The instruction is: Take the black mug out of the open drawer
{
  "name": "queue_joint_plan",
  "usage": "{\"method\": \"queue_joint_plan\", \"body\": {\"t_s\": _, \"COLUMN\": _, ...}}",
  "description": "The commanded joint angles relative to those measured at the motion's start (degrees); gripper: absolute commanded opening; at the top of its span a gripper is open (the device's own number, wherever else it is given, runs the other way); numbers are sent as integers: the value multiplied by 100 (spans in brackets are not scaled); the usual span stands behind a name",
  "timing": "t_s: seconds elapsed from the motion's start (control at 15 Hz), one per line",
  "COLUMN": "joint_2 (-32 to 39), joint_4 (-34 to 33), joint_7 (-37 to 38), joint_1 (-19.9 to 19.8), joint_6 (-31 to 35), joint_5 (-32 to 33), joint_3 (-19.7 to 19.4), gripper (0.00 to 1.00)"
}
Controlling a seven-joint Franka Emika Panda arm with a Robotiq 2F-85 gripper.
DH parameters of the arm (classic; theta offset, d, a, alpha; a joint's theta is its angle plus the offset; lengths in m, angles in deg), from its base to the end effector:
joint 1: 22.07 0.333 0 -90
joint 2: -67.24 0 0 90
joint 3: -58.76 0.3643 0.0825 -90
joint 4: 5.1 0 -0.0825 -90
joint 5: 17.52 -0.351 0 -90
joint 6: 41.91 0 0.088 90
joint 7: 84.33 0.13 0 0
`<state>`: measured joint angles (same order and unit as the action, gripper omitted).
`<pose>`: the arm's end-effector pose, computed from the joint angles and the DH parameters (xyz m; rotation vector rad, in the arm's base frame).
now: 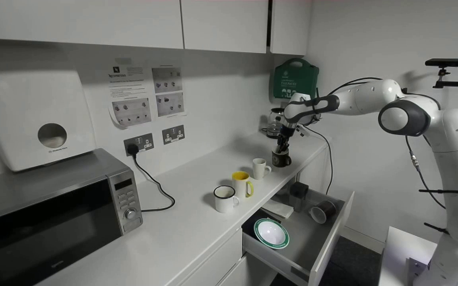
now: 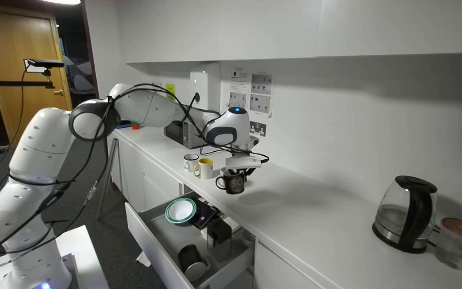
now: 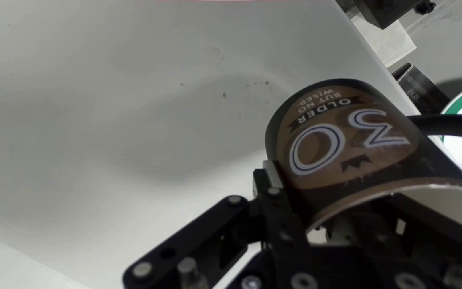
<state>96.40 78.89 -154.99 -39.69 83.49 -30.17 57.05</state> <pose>0.6836 -0.2225 0.4416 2.8481 1.1914 0.4309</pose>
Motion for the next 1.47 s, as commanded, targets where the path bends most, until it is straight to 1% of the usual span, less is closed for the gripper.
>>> {"method": "queue_joint_plan", "body": {"t_s": 0.0, "joint_2": 279, "joint_4": -575, "joint_7": -337, "joint_1": -219, "joint_6": -328, "joint_5": -155, "joint_3": 200, "gripper": 3}}
{"method": "queue_joint_plan", "body": {"t_s": 0.8, "joint_2": 765, "joint_4": -1077, "joint_7": -503, "joint_1": -436, "joint_6": -325, "joint_5": -165, "joint_3": 395, "gripper": 3}}
{"method": "queue_joint_plan", "body": {"t_s": 1.4, "joint_2": 1051, "joint_4": -1286, "joint_7": -517, "joint_1": -529, "joint_6": -338, "joint_5": -176, "joint_3": 518, "gripper": 3}}
